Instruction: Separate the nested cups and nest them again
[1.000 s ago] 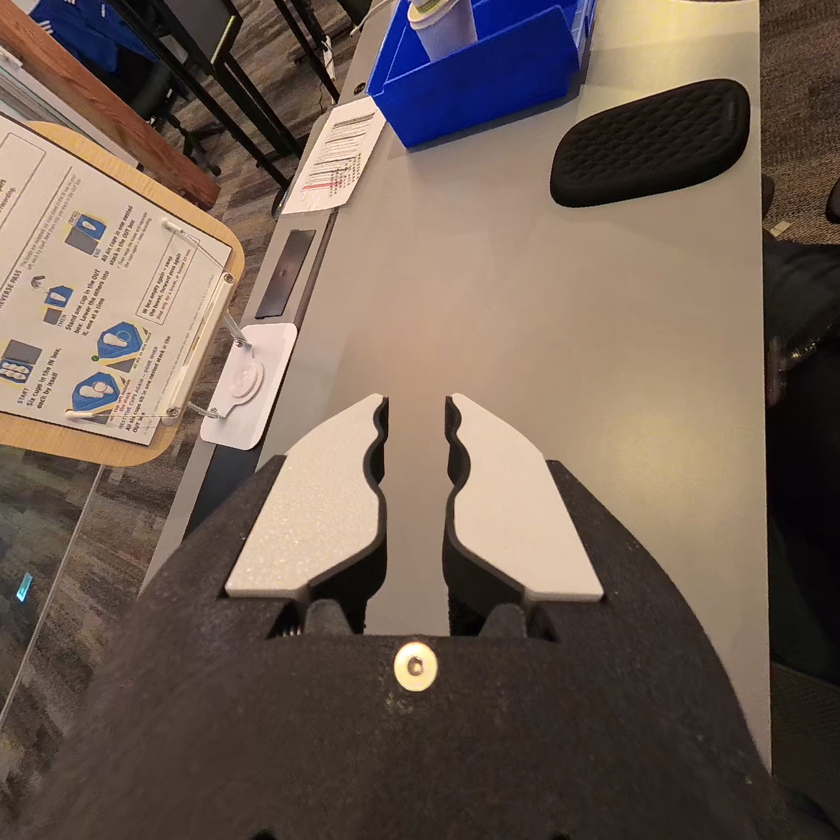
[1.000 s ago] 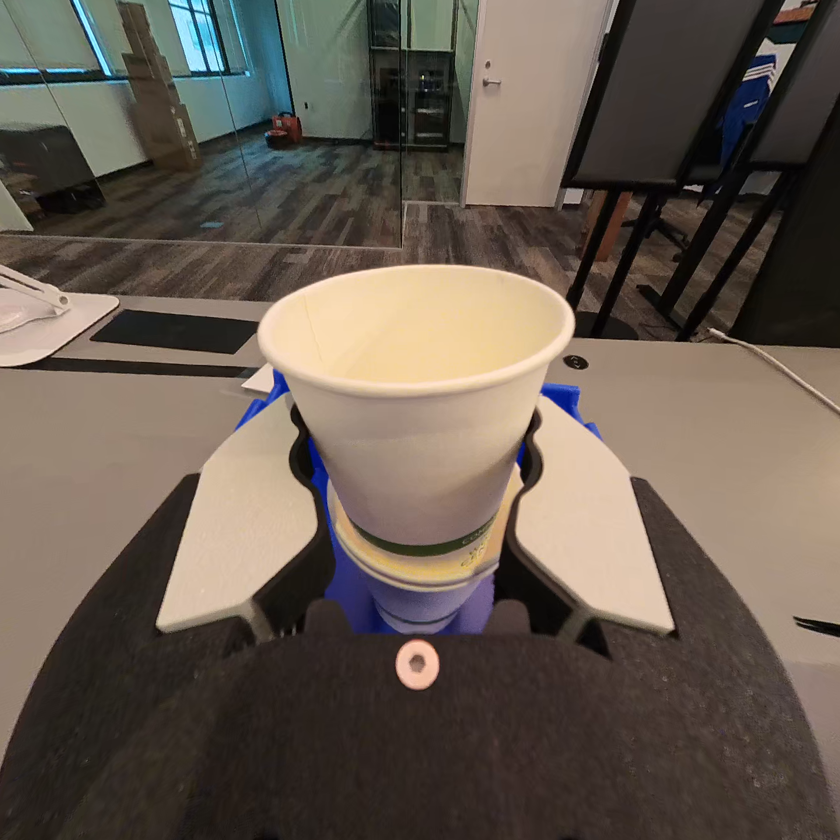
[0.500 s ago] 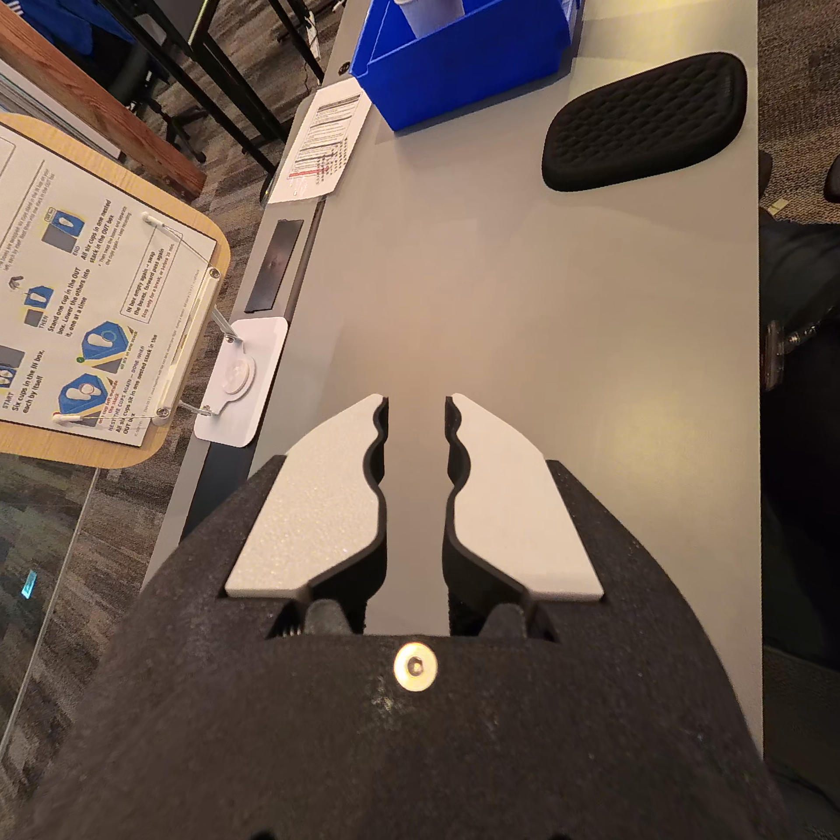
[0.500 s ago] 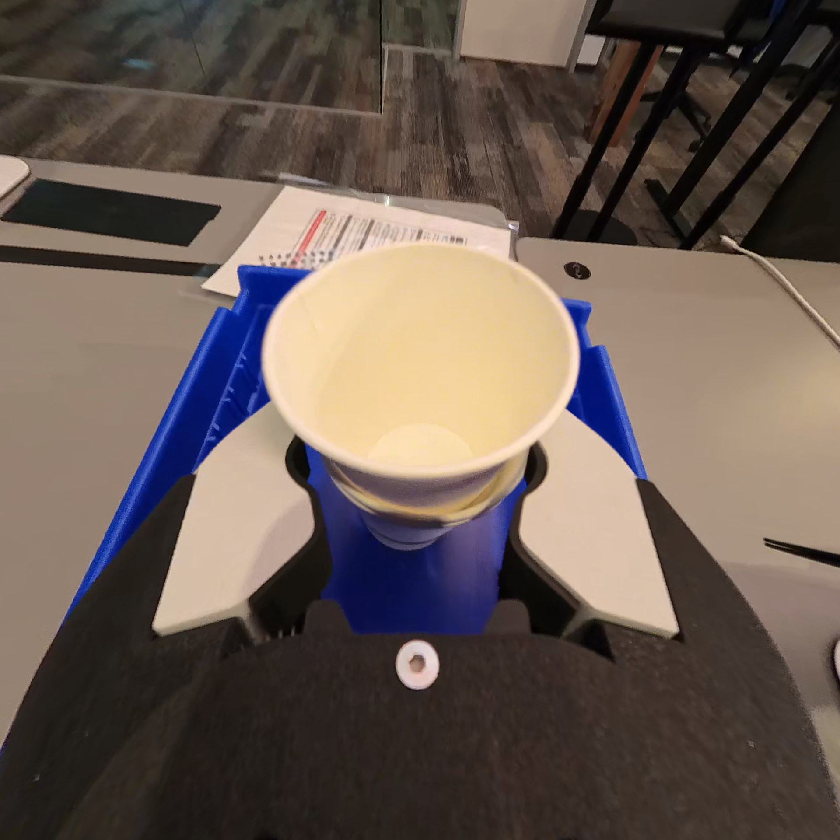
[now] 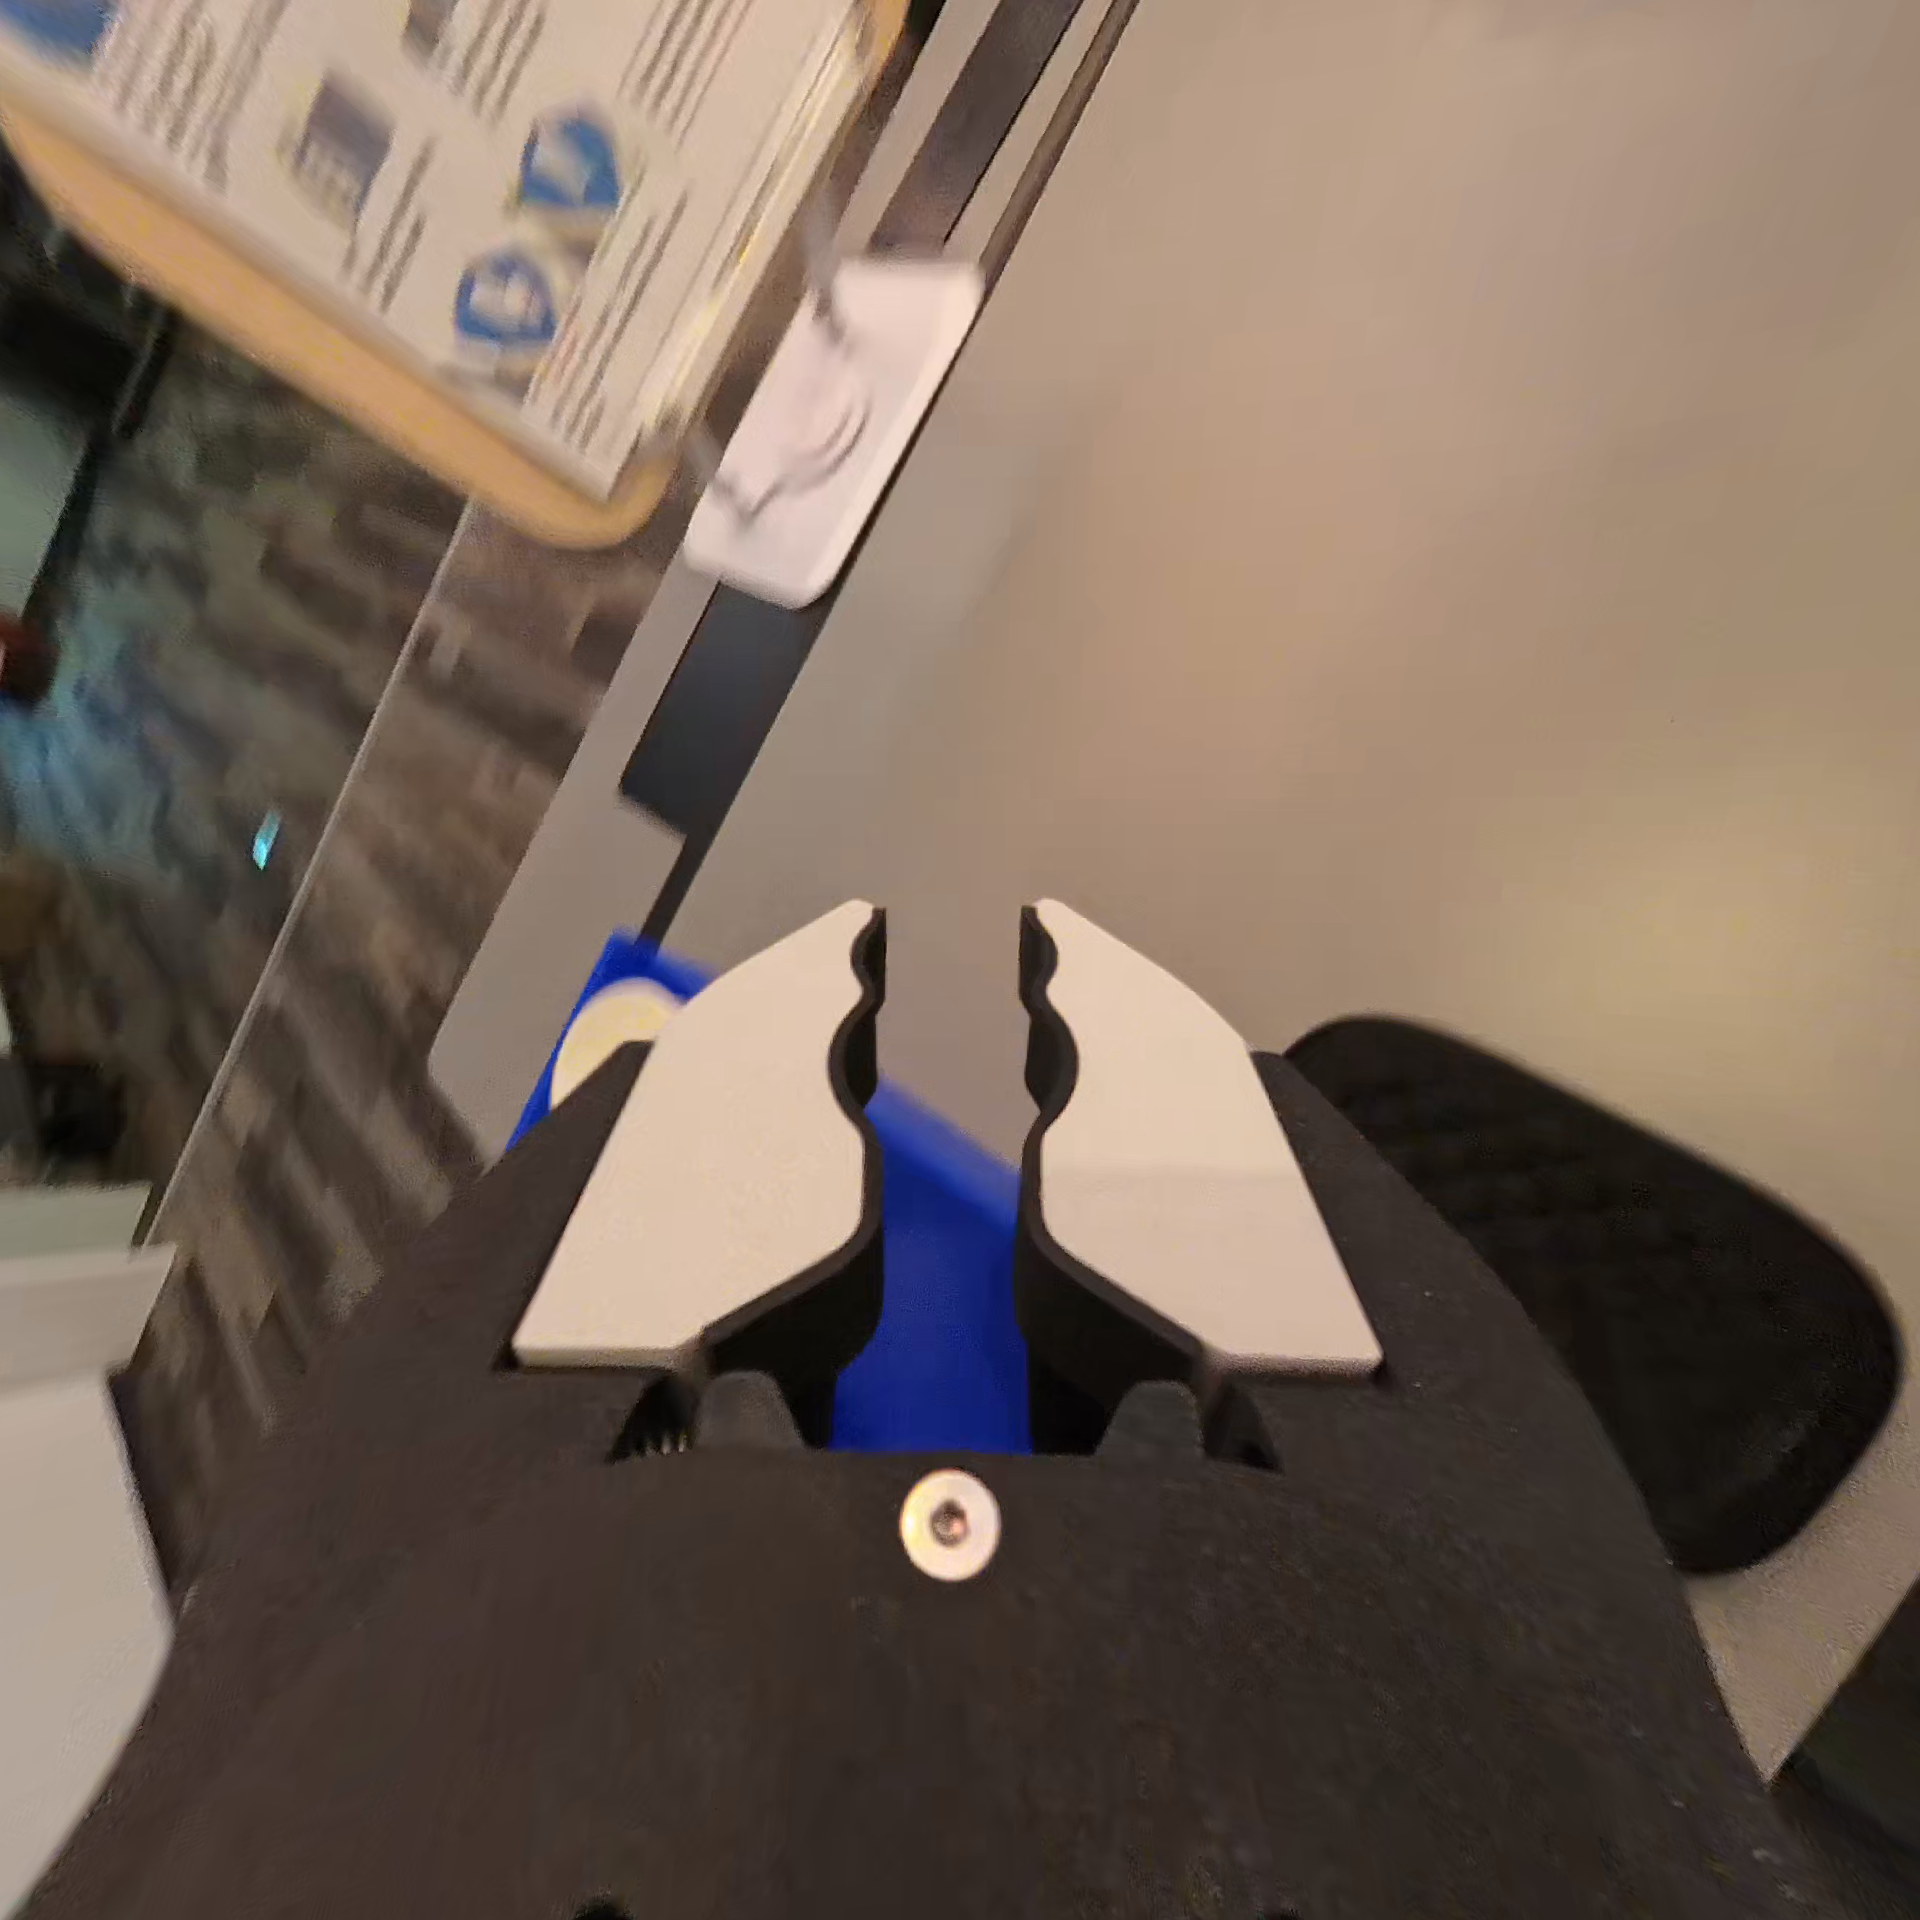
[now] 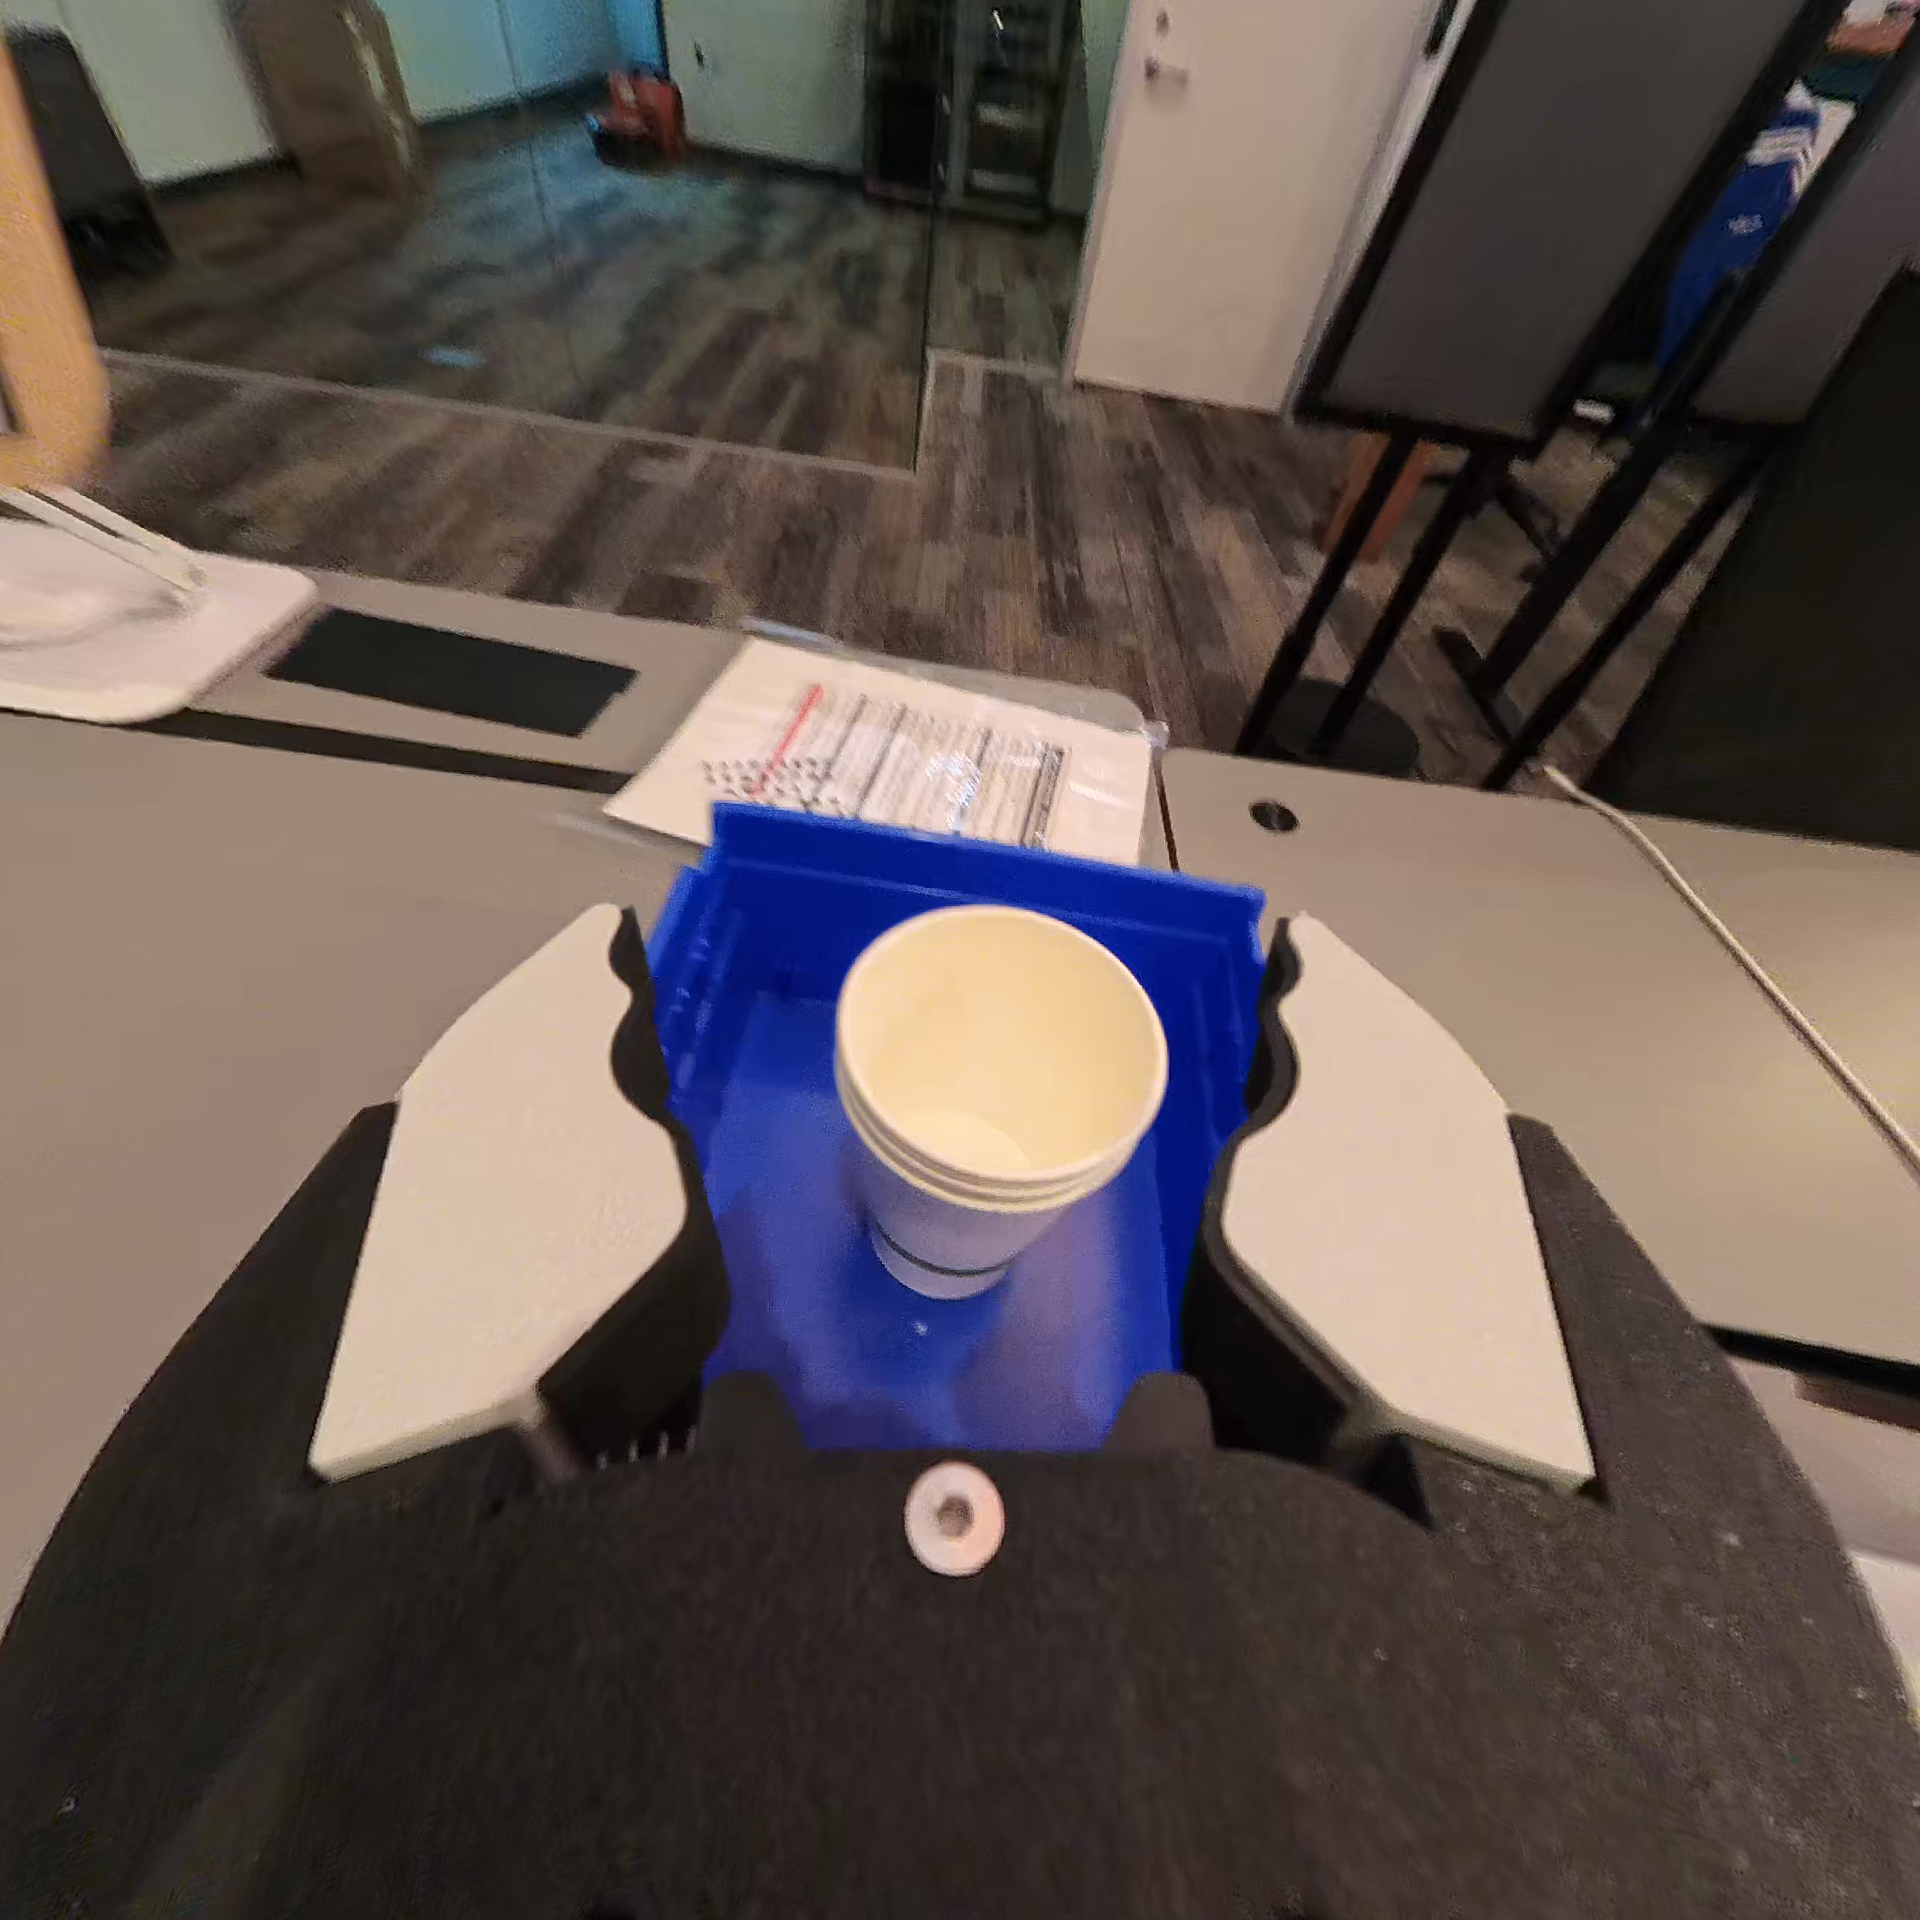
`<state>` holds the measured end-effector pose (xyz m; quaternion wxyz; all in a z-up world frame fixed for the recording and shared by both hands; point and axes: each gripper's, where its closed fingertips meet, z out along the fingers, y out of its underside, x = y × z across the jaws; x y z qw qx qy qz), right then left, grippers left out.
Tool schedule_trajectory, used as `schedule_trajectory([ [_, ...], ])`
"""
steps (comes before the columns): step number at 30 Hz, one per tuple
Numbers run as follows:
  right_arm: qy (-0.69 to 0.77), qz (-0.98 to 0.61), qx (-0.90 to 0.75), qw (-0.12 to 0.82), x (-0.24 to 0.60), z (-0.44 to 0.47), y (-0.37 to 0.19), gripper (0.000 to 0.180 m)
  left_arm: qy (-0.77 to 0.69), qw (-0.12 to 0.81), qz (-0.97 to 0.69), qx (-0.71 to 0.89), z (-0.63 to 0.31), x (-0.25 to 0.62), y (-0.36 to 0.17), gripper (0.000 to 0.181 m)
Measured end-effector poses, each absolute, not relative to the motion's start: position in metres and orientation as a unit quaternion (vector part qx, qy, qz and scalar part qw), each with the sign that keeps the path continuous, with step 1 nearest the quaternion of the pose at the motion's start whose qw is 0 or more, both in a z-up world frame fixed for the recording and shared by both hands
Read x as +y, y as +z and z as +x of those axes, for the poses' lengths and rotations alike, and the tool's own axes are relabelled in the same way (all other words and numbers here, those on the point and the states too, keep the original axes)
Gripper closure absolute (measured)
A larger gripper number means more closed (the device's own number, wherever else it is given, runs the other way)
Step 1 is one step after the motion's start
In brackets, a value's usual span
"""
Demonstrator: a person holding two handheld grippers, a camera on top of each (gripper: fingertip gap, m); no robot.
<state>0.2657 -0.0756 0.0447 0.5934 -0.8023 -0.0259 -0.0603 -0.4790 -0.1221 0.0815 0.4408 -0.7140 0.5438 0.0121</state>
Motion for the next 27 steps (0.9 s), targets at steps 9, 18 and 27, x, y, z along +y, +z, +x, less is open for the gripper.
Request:
schedule_trajectory([
  [9, 0.026, -0.762, -0.124, 0.635, -0.079, 0.18, 0.087, 0.072, 0.152, 0.276, -0.837, 0.447, -0.649, -0.061, 0.027, 0.155],
  [18, 0.055, -0.761, -0.213, 0.611, -0.074, 0.108, 0.084, 0.072, 0.122, 0.191, -0.878, 0.421, -0.686, -0.021, -0.041, 0.153],
  [27, 0.046, -0.762, -0.25, 0.595, -0.086, 0.089, 0.081, 0.073, 0.117, 0.119, -0.898, 0.407, -0.704, -0.022, -0.074, 0.163],
])
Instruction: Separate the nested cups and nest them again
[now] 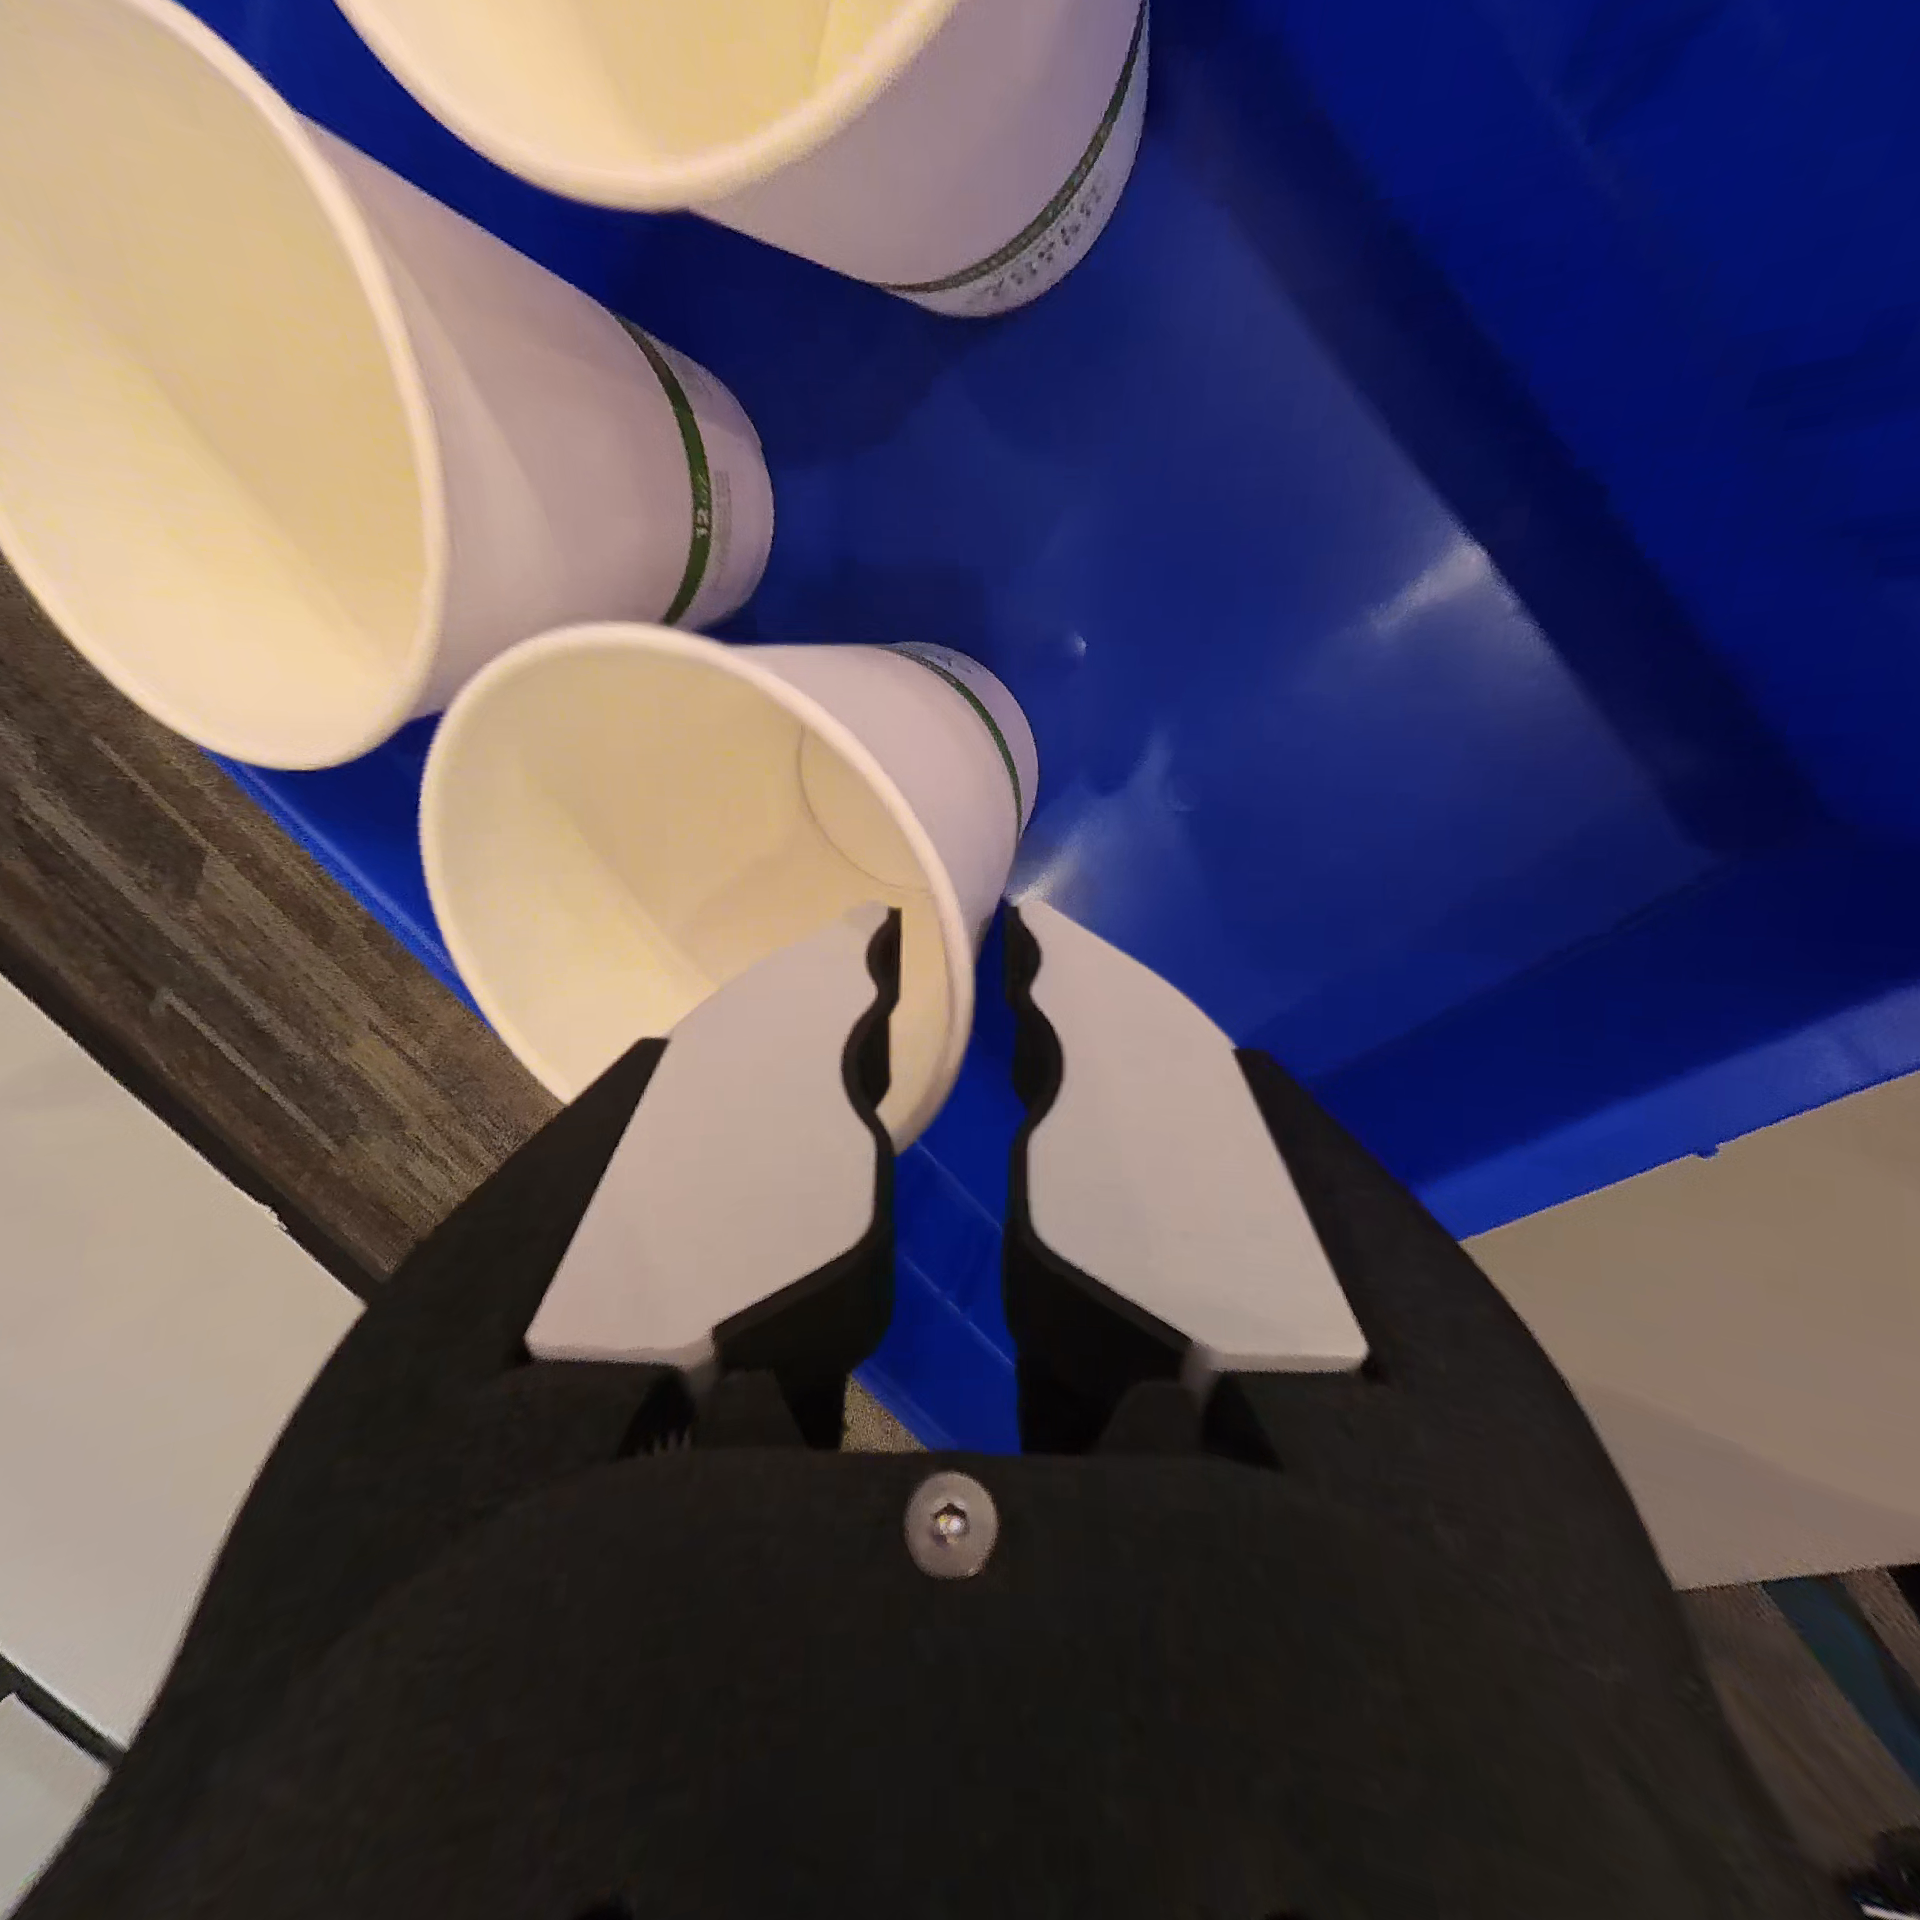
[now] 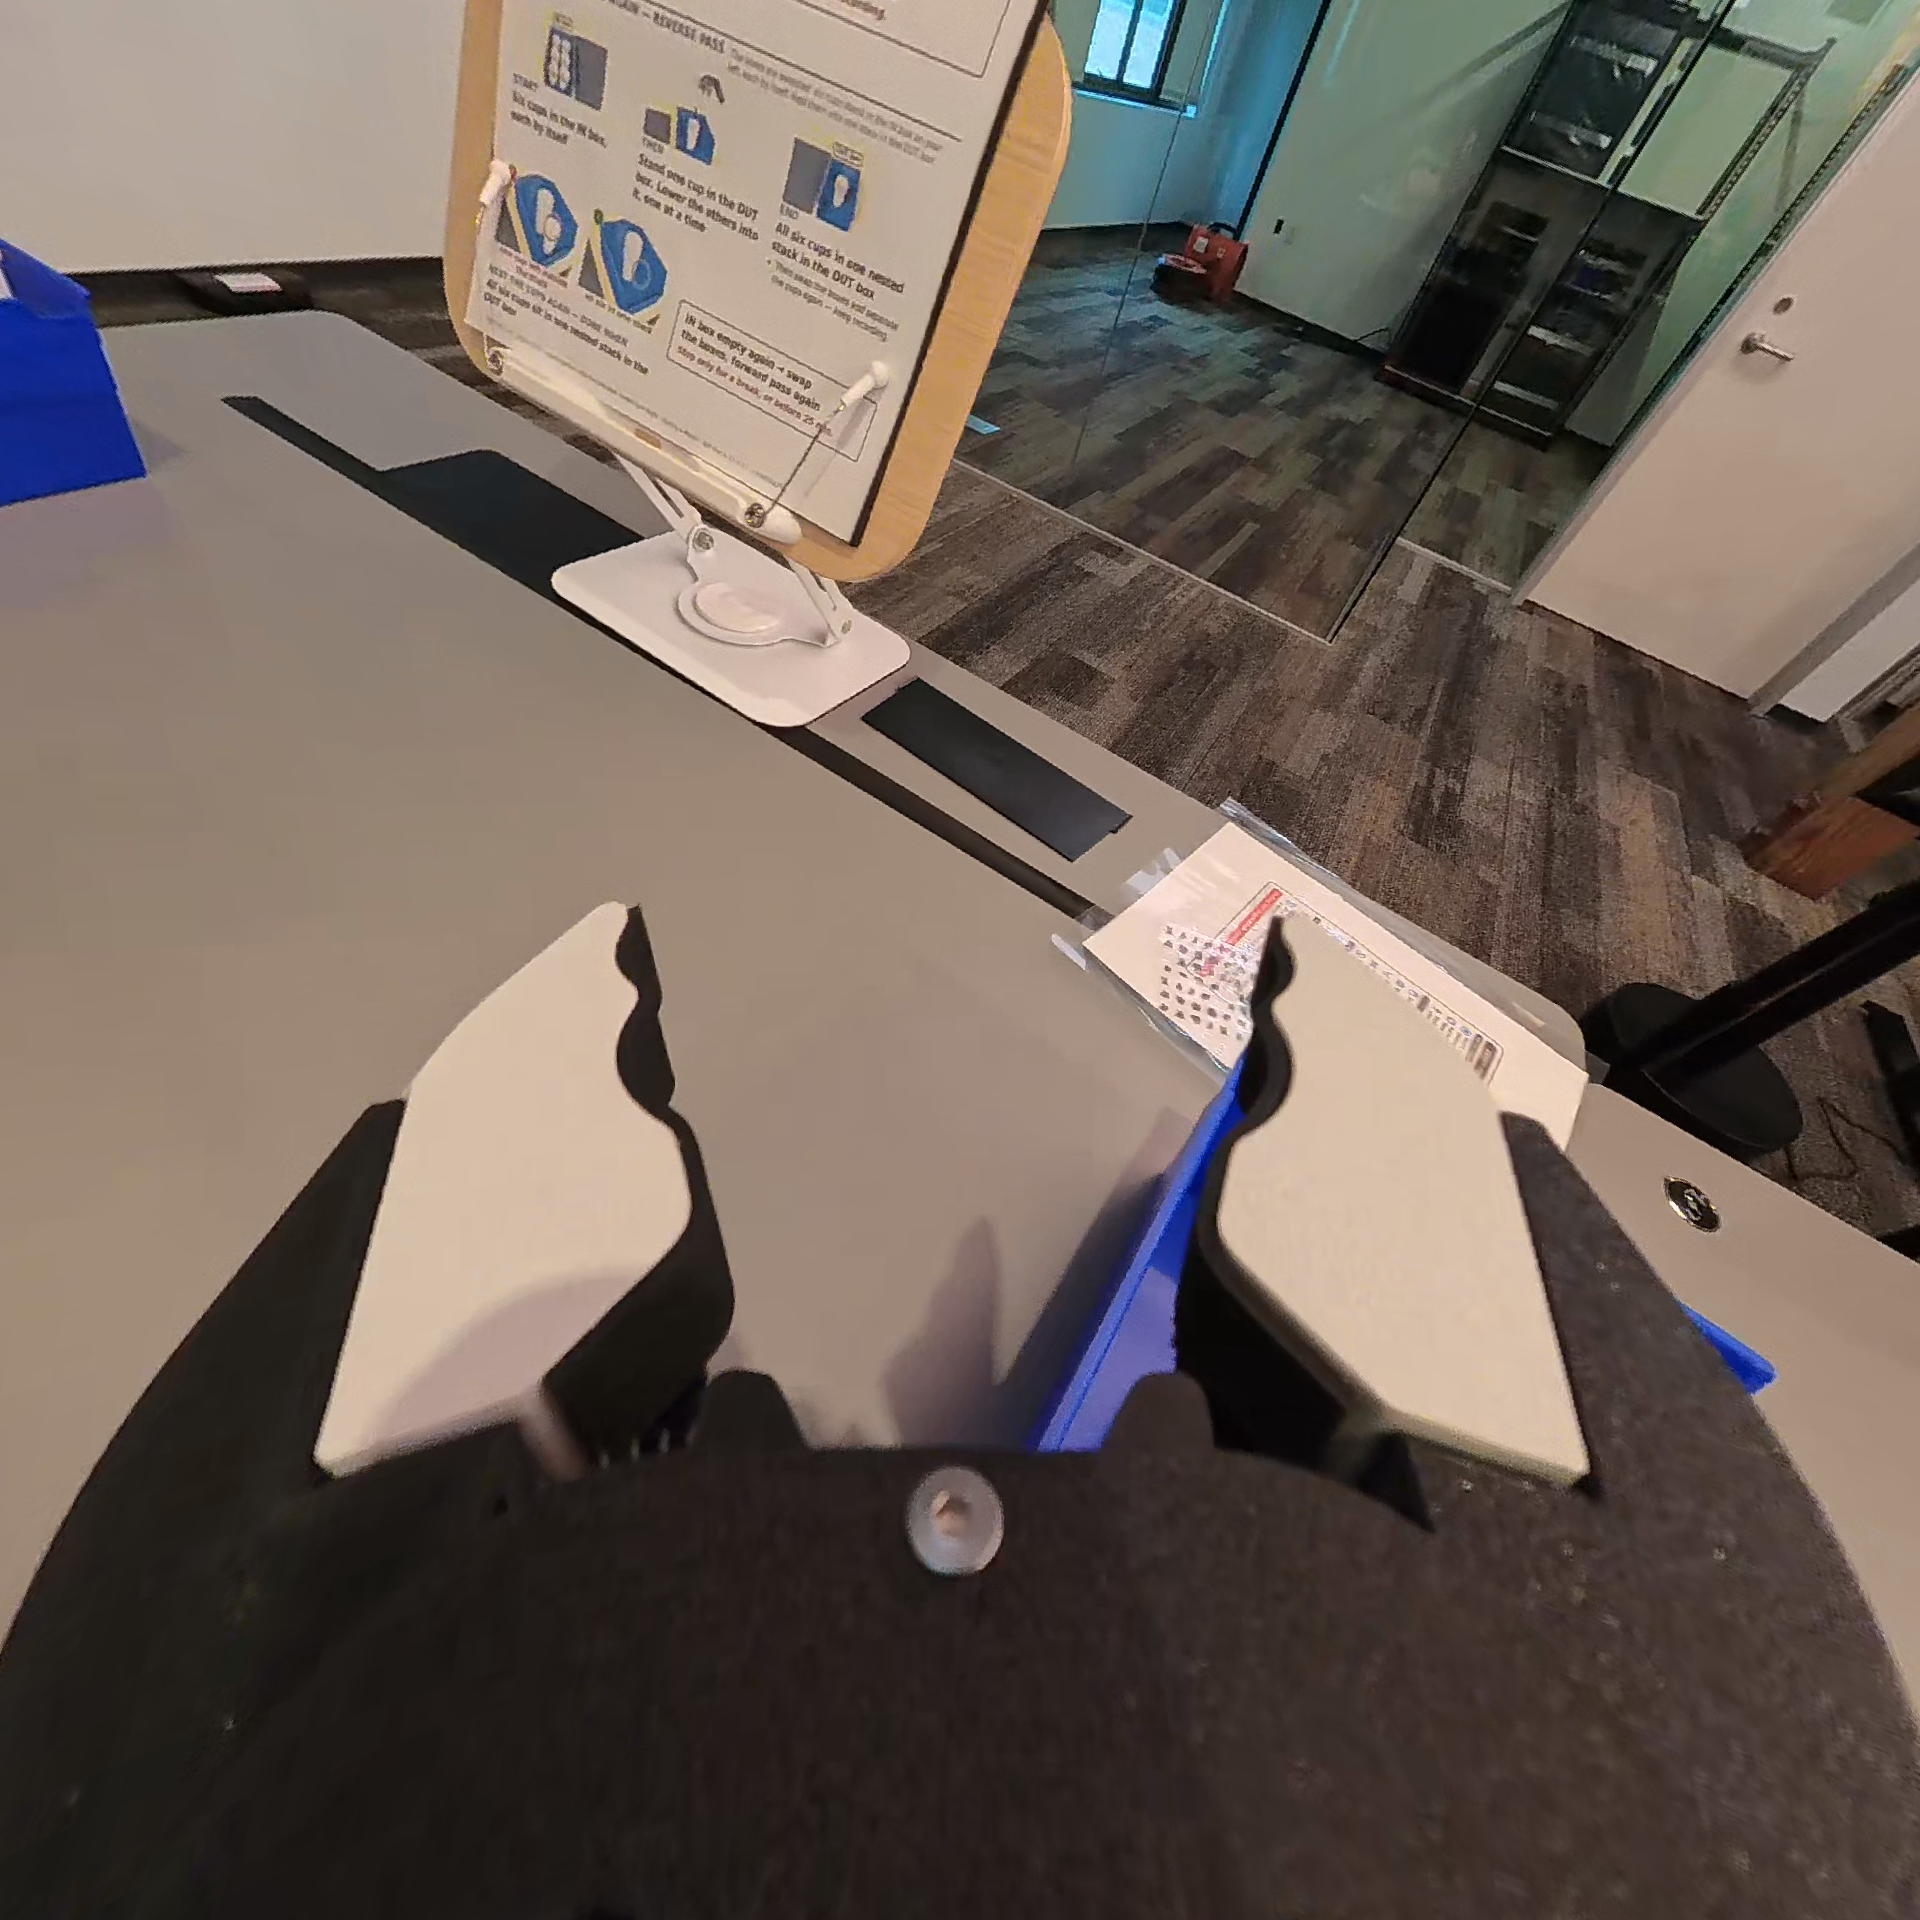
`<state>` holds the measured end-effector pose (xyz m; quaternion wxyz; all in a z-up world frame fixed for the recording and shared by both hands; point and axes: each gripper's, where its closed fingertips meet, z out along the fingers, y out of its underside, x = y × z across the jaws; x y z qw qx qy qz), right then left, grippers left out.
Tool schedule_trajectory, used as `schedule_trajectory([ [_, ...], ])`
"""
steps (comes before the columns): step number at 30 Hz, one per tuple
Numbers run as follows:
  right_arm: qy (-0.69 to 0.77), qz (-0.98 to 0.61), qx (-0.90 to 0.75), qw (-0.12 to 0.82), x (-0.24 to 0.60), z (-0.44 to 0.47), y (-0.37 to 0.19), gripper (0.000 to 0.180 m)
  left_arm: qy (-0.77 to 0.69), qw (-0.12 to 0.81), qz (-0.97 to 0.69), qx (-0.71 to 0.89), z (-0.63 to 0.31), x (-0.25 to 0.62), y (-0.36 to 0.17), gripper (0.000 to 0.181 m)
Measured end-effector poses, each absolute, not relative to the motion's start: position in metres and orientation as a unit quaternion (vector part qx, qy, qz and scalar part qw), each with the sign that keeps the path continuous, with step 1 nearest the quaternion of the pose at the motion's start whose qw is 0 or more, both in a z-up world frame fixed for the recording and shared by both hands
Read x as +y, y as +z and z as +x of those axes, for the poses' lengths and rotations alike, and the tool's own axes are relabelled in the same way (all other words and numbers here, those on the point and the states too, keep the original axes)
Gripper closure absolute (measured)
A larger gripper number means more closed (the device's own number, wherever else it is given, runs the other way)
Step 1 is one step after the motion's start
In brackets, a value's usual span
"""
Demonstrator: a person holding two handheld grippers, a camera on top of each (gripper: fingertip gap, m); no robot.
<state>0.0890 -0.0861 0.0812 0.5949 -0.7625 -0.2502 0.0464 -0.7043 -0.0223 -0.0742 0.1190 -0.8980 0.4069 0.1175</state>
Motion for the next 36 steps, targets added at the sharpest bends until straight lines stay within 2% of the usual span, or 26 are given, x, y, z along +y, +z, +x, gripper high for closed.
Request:
schedule_trajectory([
  [3, 0.053, -0.762, -0.252, 0.594, -0.085, 0.086, 0.079, 0.073, 0.112, 0.118, -0.9, 0.404, -0.703, -0.024, -0.075, 0.178],
  [9, 0.074, -0.766, -0.264, 0.582, -0.08, 0.071, 0.068, 0.073, 0.107, 0.1, -0.895, 0.42, -0.698, -0.043, -0.064, 0.181],
  [13, 0.091, -0.754, -0.301, 0.578, -0.085, 0.041, 0.066, 0.075, 0.124, 0.129, -0.871, 0.458, -0.679, -0.06, -0.018, 0.181],
  [18, 0.157, -0.705, -0.419, 0.55, -0.105, -0.05, 0.069, 0.078, 0.074, 0.215, -0.798, 0.558, -0.579, -0.09, 0.059, 0.181],
  [21, 0.2, -0.656, -0.496, 0.533, -0.122, -0.118, 0.072, 0.078, 0.026, 0.242, -0.721, 0.649, -0.495, -0.12, 0.079, 0.181],
  [27, 0.305, -0.588, -0.551, 0.507, -0.147, -0.222, 0.081, 0.079, -0.02, 0.254, -0.591, 0.766, -0.369, -0.161, 0.073, 0.181],
  [36, 0.332, -0.586, -0.571, 0.47, -0.155, -0.269, 0.073, 0.079, -0.038, 0.253, -0.505, 0.824, -0.291, -0.184, 0.057, 0.181],
])
